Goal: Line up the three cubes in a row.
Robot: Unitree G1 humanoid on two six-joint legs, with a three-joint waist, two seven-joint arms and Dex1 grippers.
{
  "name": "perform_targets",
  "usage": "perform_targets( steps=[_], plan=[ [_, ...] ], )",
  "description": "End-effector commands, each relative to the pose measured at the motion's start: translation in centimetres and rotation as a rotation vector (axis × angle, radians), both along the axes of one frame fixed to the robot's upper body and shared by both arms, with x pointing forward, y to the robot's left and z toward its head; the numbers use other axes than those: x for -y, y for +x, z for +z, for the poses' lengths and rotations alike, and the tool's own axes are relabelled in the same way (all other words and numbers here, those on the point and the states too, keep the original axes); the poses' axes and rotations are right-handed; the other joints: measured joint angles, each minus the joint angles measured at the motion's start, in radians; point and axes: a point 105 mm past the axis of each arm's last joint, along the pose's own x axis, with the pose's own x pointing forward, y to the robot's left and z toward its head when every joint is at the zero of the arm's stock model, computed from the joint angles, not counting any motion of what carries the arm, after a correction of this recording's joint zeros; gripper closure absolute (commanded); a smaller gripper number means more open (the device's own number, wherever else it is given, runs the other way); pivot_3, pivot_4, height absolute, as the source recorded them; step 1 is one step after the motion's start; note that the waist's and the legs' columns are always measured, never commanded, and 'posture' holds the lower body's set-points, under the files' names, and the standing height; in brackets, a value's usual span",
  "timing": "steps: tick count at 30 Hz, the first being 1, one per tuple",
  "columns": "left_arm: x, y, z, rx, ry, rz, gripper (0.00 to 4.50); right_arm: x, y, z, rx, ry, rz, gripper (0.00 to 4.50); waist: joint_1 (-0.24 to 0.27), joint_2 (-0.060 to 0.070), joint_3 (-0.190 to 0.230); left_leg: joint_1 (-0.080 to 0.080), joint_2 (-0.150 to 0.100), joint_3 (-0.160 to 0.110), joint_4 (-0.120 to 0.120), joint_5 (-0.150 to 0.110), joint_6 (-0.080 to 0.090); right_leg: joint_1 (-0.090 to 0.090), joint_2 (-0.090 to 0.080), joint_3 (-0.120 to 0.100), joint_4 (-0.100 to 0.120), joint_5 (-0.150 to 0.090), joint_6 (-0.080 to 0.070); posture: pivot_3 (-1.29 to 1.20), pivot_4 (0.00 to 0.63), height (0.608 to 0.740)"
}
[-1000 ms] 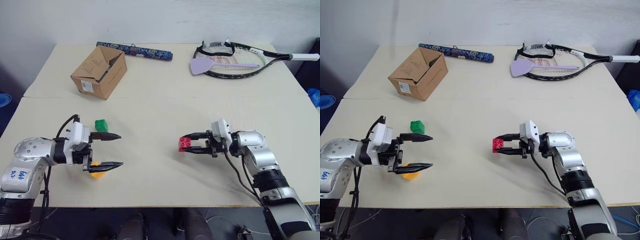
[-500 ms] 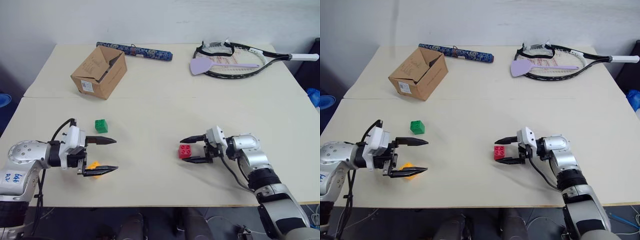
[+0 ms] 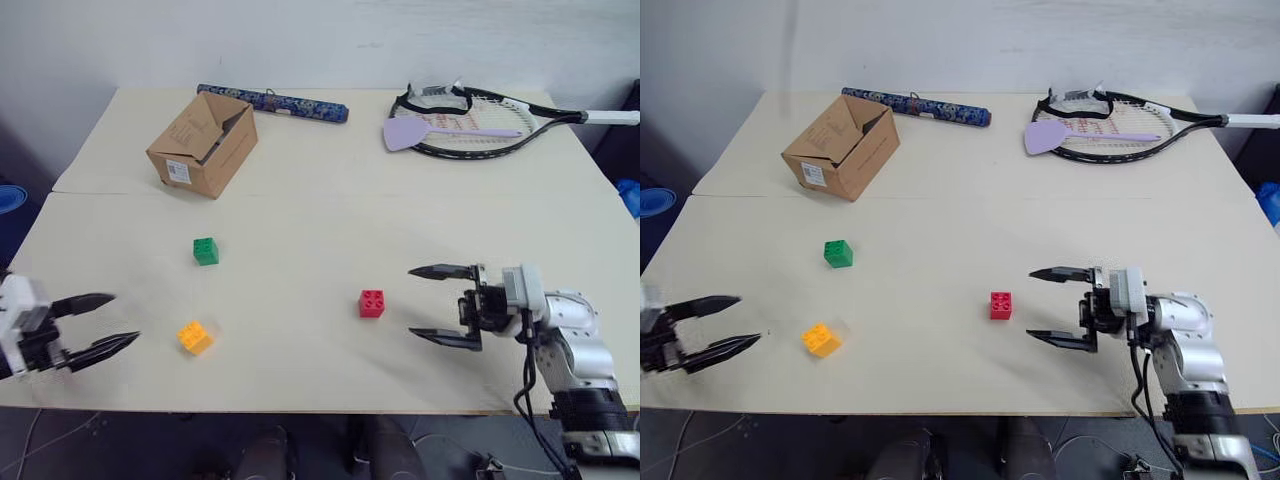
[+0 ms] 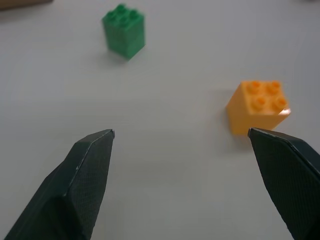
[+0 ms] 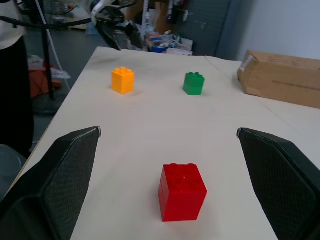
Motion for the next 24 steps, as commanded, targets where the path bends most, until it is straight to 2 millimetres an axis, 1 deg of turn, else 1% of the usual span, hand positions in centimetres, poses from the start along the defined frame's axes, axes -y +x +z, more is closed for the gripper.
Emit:
perform_targets(
  steps=[1, 2, 4, 7, 9, 11, 14, 16, 18, 19, 21, 23, 24],
  plan=[
    [-3.2, -1.2, 0.2, 0.014, 0.0, 0.135, 0.0, 1.0, -0.9, -0.3, 0.015, -0.021, -0.037, 0.02, 0.001, -0.001, 0.0, 0.0, 0.0, 0.0, 0.0, -0.001, 0.0, 0.0, 0.0, 0.0, -0.001, 0.0, 0.0, 0.0, 0.15, 0.74],
    [-3.3, -1.3, 0.3, 0.025, -0.025, 0.15, 0.0, 1.0, -1.0, -0.4, 0.033, -0.009, -0.063, 0.02, 0.001, -0.001, -0.001, 0.0, 0.001, 0.0, -0.001, -0.002, -0.001, 0.0, 0.0, 0.0, -0.001, 0.0, -0.001, 0.0, 0.15, 0.74],
    [-2.8, -0.9, 0.6, 0.04, -0.046, 0.139, 0.0, 1.0, -1.2, -0.5, 0.037, -0.005, -0.075, 0.02, 0.002, -0.002, -0.001, 0.0, 0.001, 0.0, -0.001, -0.002, 0.0, 0.0, 0.0, -0.001, 0.0, 0.0, -0.001, 0.0, 0.15, 0.74],
    [-2.1, 1.1, 1.8, 0.109, -0.073, 0.146, 0.0, 0.8, -1.6, -0.6, 0.036, 0.013, -0.097, 0.02, 0.012, -0.001, -0.001, 0.0, 0.0, 0.001, 0.001, -0.002, 0.0, 0.0, -0.001, 0.0, 0.0, 0.0, 0.0, 0.0, 0.15, 0.74],
    [-0.7, 3.6, 3.2, 0.179, -0.101, 0.115, 0.0, 0.5, -1.8, -0.3, 0.034, 0.046, -0.145, 0.02, 0.026, -0.002, -0.001, 0.001, 0.001, 0.0, 0.001, -0.003, 0.0, 0.0, -0.001, 0.0, 0.0, 0.0, 0.0, 0.0, 0.15, 0.74],
    [1.0, 5.7, 4.1, 0.216, -0.103, 0.056, 0.0, 0.0, -2.0, 0.1, 0.039, 0.069, -0.183, 0.02, 0.035, -0.002, -0.001, 0.001, 0.001, 0.0, 0.001, -0.003, -0.001, 0.0, -0.001, 0.0, 0.001, 0.0, 0.0, 0.0, 0.15, 0.74],
    [3.9, 8.5, 4.6, 0.241, -0.063, -0.094, 0.0, -0.7, -1.9, 0.7, 0.048, 0.093, -0.227, 0.02, 0.04, -0.002, -0.002, 0.001, 0.0, 0.001, 0.001, -0.003, -0.001, 0.0, -0.001, 0.0, 0.004, 0.0, 0.0, 0.0, 0.15, 0.74],
    [5.2, 9.9, 4.5, 0.229, -0.041, -0.181, 0.0, -1.0, -1.8, 1.0, 0.051, 0.098, -0.243, 0.02, 0.039, -0.003, -0.002, 0.001, -0.001, 0.003, 0.001, -0.002, 0.0, 0.0, 0.0, 0.0, 0.004, 0.0, 0.0, 0.0, 0.15, 0.74],
    [6.0, 11.1, 4.1, 0.204, 0.0, -0.243, 0.0, -1.1, -1.6, 1.2, 0.054, 0.099, -0.255, 0.02, 0.035, -0.003, -0.002, 0.001, -0.001, 0.005, 0.001, -0.002, 0.0, 0.0, 0.002, -0.001, 0.004, 0.0, 0.0, 0.0, 0.15, 0.74],
    [6.2, 11.6, 4.0, 0.195, 0.022, -0.267, 0.0, -1.2, -1.5, 1.3, 0.055, 0.1, -0.259, 0.02, 0.032, -0.003, -0.002, 0.001, 0.0, 0.006, 0.002, -0.002, 0.0, -0.001, 0.003, -0.002, 0.004, 0.0, 0.0, 0.0, 0.15, 0.74],
    [7.2, 14.1, 3.9, 0.177, 0.086, -0.298, 0.0, -1.2, -1.3, 1.7, 0.066, 0.096, -0.275, 0.02, 0.029, -0.004, -0.002, 0.001, 0.0, 0.008, 0.002, -0.002, 0.0, -0.001, 0.005, -0.004, 0.004, 0.0, 0.0, 0.0, 0.15, 0.74],
    [8.1, 15.7, 3.7, 0.153, 0.132, -0.323, 0.0, -1.2, -1.2, 2.1, 0.077, 0.095, -0.29, 0.02, 0.03, -0.005, -0.002, 0.0, 0.0, 0.009, 0.003, -0.002, 0.001, -0.002, 0.011, -0.005, 0.004, 0.001, 0.002, 0.0, 0.15, 0.74],
    [8.4, 16.0, 3.5, 0.135, 0.147, -0.335, 0.0, -1.2, -1.3, 2.3, 0.081, 0.095, -0.295, 0.02, 0.031, -0.005, -0.002, 0.0, -0.001, 0.009, 0.003, -0.002, 0.001, -0.002, 0.011, -0.005, 0.004, 0.001, 0.002, 0.0, 0.15, 0.74]
  ],
)
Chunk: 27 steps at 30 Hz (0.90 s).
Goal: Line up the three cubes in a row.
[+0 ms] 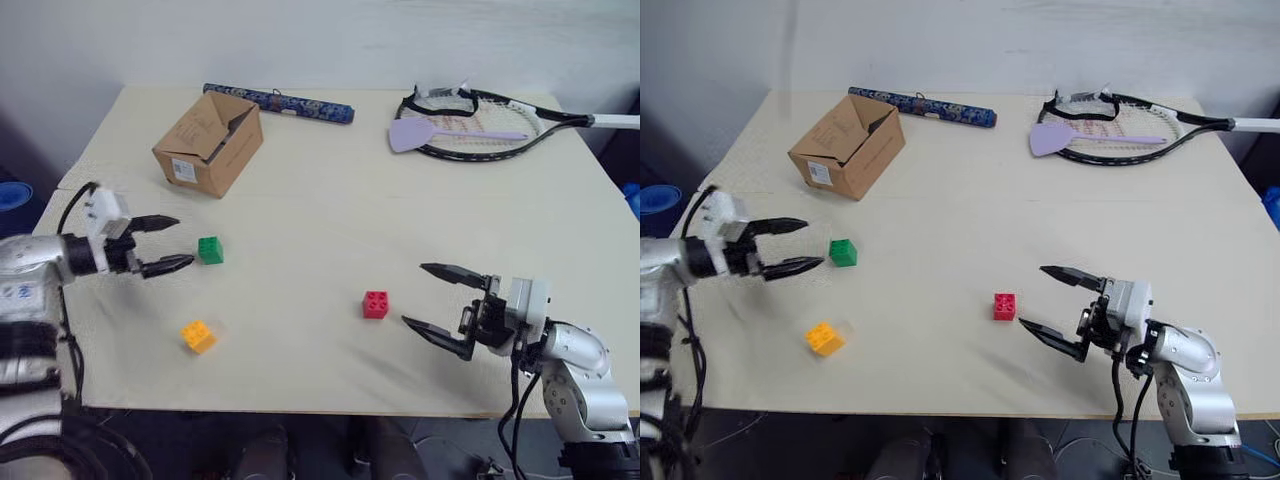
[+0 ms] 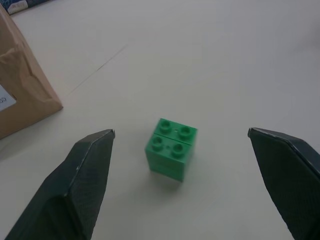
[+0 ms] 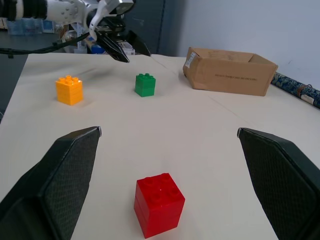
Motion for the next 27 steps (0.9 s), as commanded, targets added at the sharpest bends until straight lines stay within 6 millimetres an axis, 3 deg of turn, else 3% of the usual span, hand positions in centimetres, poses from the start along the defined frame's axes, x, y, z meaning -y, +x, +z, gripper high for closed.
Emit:
perform_targets(
  steps=[1, 13, 16, 23, 24, 27],
  plan=[
    [0.3, 1.0, -0.9, -0.038, 0.11, -0.024, 0.0, -0.1, -0.4, 1.6, 0.055, -0.012, -0.014, 0.02, 0.002, 0.0, 0.0, 0.0, 0.0, 0.0, 0.0, 0.0, 0.0, 0.0, 0.0, 0.0, 0.0, 0.0, 0.001, 0.0, 0.15, 0.74],
    [1.4, 2.0, -2.5, -0.093, 0.202, -0.036, 0.0, 0.9, -2.6, 1.3, 0.049, -0.018, -0.116, 0.02, -0.007, -0.004, 0.001, 0.0, 0.001, 0.004, 0.001, -0.002, 0.003, -0.001, -0.001, 0.001, -0.001, 0.001, 0.002, 0.0, 0.15, 0.74],
    [1.9, 2.1, -2.5, -0.087, 0.187, -0.051, 0.58, 1.0, -2.9, 1.0, 0.046, -0.018, -0.124, 0.0, -0.004, -0.005, 0.0, 0.0, 0.0, 0.004, 0.001, -0.002, 0.004, -0.001, -0.001, 0.002, -0.001, 0.001, 0.002, 0.0, 0.15, 0.74],
    [2.4, 1.5, -2.2, -0.102, 0.183, -0.119, 2.85, 2.2, -3.5, 0.4, 0.028, -0.041, -0.139, 0.0, -0.005, -0.005, 0.0, 0.0, 0.0, 0.004, 0.001, -0.002, 0.004, -0.001, -0.001, 0.001, -0.001, 0.001, 0.003, 0.0, 0.15, 0.74],
    [2.4, 1.3, -2.1, -0.105, 0.191, -0.142, 2.99, 2.4, -3.6, 0.4, 0.023, -0.047, -0.141, 0.0, -0.005, -0.005, 0.0, 0.0, 0.0, 0.004, 0.001, -0.002, 0.004, -0.001, -0.001, 0.001, -0.001, 0.001, 0.003, 0.0, 0.15, 0.74],
    [5.4, 1.1, 1.0, -0.075, 0.07, -0.308, 2.98, 3.7, -4.0, 0.3, 0.012, -0.075, -0.158, 0.0, 0.0, -0.006, 0.0, 0.0, 0.0, 0.004, 0.001, -0.002, 0.004, -0.001, -0.001, 0.001, -0.001, 0.001, 0.003, 0.0, 0.15, 0.74]
  ],
)
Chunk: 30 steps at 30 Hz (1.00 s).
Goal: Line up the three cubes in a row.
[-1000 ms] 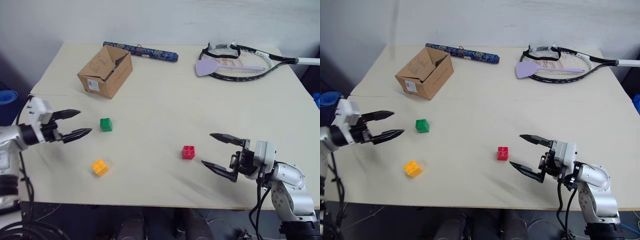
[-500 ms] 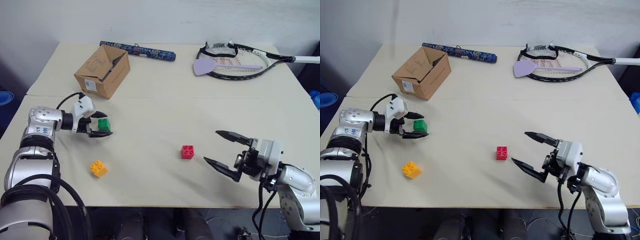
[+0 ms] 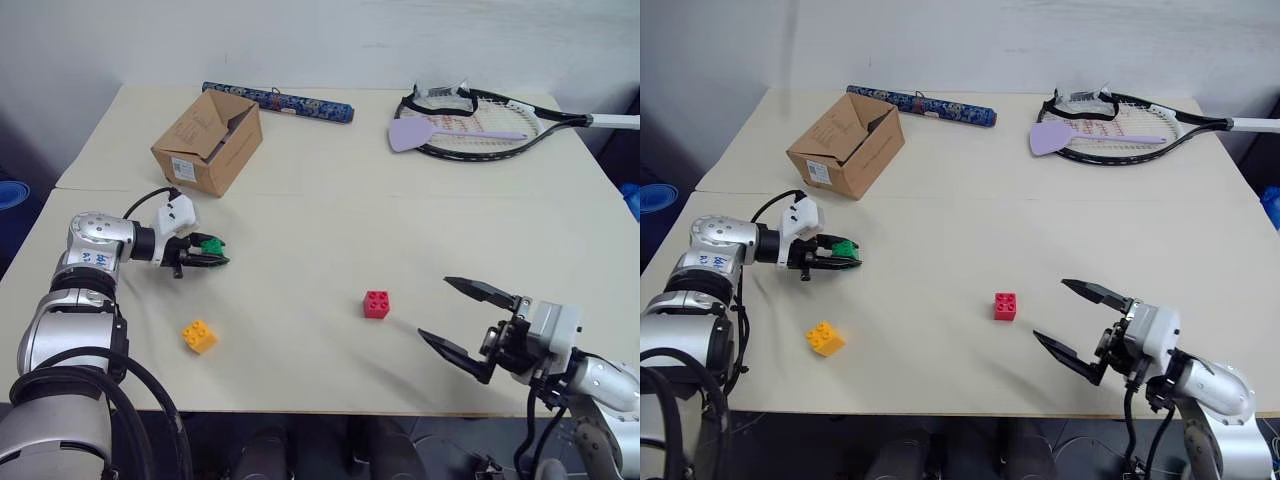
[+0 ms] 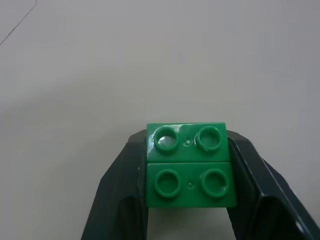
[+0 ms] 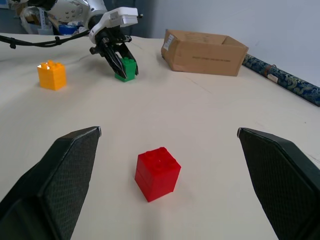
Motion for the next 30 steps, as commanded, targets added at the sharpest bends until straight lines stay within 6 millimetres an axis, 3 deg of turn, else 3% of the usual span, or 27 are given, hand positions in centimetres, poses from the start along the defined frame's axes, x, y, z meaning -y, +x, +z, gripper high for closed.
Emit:
perform_targets(
  steps=[1, 6, 11, 15, 23, 30],
  plan=[
    [3.1, -0.1, 5.1, 0.084, -0.113, -0.202, 2.98, 1.6, -0.6, 1.0, 0.041, -0.033, -0.017, 0.0, 0.009, -0.001, 0.0, -0.001, 0.0, -0.001, 0.001, 0.0, 0.0, 0.0, 0.0, -0.001, 0.0, 0.0, 0.0, 0.0, 0.15, 0.74],
    [9.7, -1.5, 6.2, 0.117, -0.003, -0.438, 2.98, 2.9, -0.9, 0.8, 0.029, -0.054, -0.043, 0.0, 0.023, -0.001, 0.0, 0.0, -0.001, -0.001, 0.002, 0.0, 0.002, 0.002, -0.001, 0.001, -0.001, 0.001, 0.002, 0.0, 0.15, 0.74],
    [14.6, -4.8, 3.4, 0.019, 0.107, -0.428, 2.98, 3.0, -0.8, 0.7, 0.031, -0.056, -0.026, 0.0, 0.011, -0.001, 0.0, 0.001, 0.0, 0.0, 0.003, -0.001, 0.002, 0.002, -0.001, 0.007, -0.001, 0.002, 0.003, 0.0, 0.15, 0.74],
    [16.6, -6.2, 1.7, -0.028, 0.121, -0.392, 2.98, 3.0, -0.8, 0.7, 0.033, -0.06, -0.016, 0.0, 0.012, -0.001, 0.0, 0.001, 0.001, 0.0, 0.003, 0.0, 0.001, 0.002, 0.002, 0.014, 0.001, 0.002, 0.003, 0.0, 0.15, 0.74],
    [17.9, -4.9, -0.8, 0.015, 0.175, -0.274, 2.98, 2.6, -0.9, 0.8, 0.038, -0.055, -0.03, 0.0, 0.026, -0.001, 0.0, 0.001, 0.001, 0.0, 0.006, 0.0, 0.002, 0.003, 0.002, 0.016, 0.001, 0.002, 0.003, 0.0, 0.15, 0.74],
    [18.6, -5.6, -2.0, -0.03, 0.153, -0.283, 2.98, 2.2, -0.8, 0.9, 0.044, -0.05, -0.037, 0.0, 0.025, -0.001, 0.0, 0.001, 0.001, 0.0, 0.007, -0.001, 0.003, 0.003, 0.0, 0.016, 0.001, 0.002, 0.003, 0.0, 0.15, 0.74]
  ],
)
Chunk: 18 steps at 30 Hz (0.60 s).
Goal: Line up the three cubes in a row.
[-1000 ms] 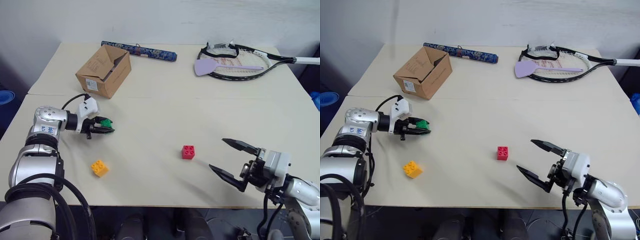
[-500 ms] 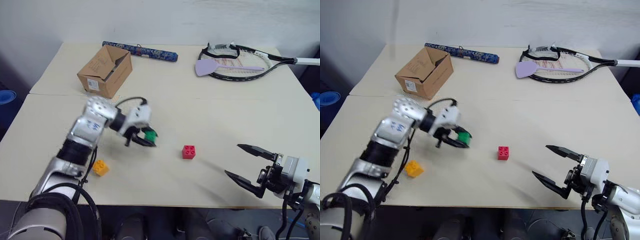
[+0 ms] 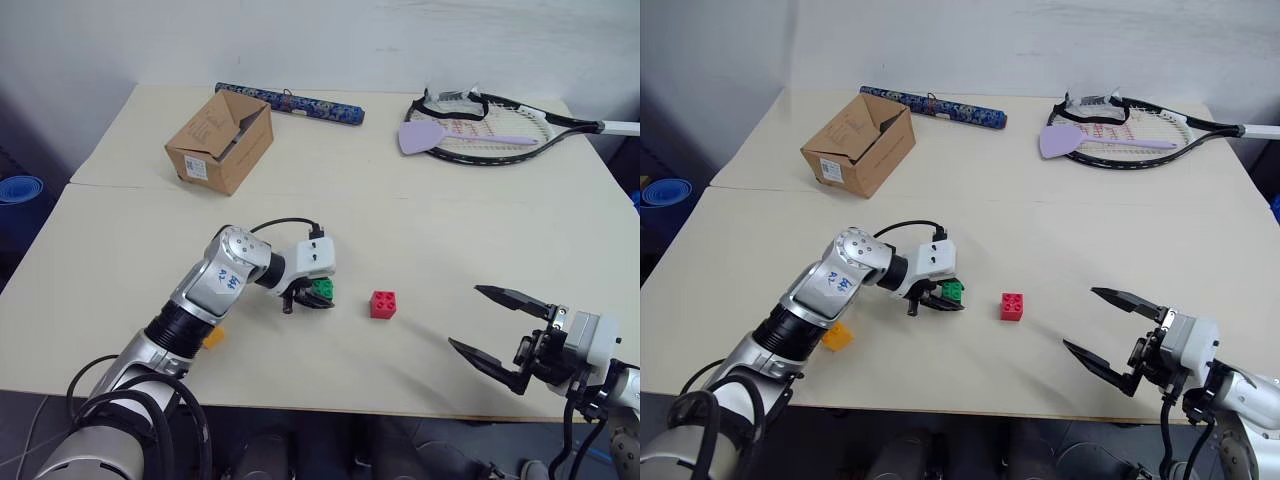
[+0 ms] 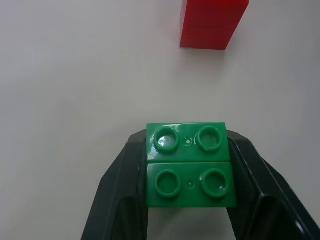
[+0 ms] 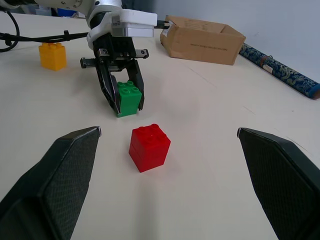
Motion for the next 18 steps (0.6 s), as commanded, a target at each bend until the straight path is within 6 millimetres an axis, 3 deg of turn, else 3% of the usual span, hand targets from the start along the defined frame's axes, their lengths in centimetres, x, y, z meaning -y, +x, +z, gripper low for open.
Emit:
perform_targets(
  steps=[1, 9, 12, 18],
  plan=[
    [0.5, -0.7, -0.2, -0.007, -0.003, -0.03, 2.98, -0.4, -0.3, 0.8, 0.039, -0.006, 0.008, 0.0, 0.0, 0.0, 0.0, 0.0, 0.0, 0.0, 0.0, 0.0, 0.0, 0.0, 0.0, 0.0, 0.0, 0.0, 0.0, 0.0, 0.15, 0.74],
    [0.5, -1.8, -0.5, -0.025, 0.025, -0.12, 2.98, -0.5, 0.0, 0.2, 0.044, 0.007, 0.007, 0.0, 0.0, 0.0, 0.0, 0.0, 0.0, 0.0, 0.001, 0.0, 0.0, 0.0, 0.0, 0.0, 0.0, 0.0, 0.0, 0.0, 0.15, 0.74],
    [0.4, -1.9, -0.4, -0.027, 0.032, -0.123, 1.98, -0.7, 0.1, -0.1, 0.046, 0.011, 0.009, 0.0, 0.0, 0.0, 0.0, 0.0, 0.0, 0.0, 0.001, 0.0, 0.0, 0.0, 0.001, 0.0, 0.0, 0.0, 0.0, 0.0, 0.15, 0.74],
    [0.8, -2.2, 2.1, 0.064, -0.072, -0.219, 0.14, -0.8, 0.1, -0.3, 0.044, 0.019, 0.016, 0.0, -0.001, 0.0, 0.0, 0.0, 0.0, 0.0, 0.001, 0.0, 0.0, 0.0, 0.0, 0.0, 0.0, 0.0, 0.0, 0.0, 0.15, 0.74]
  ],
)
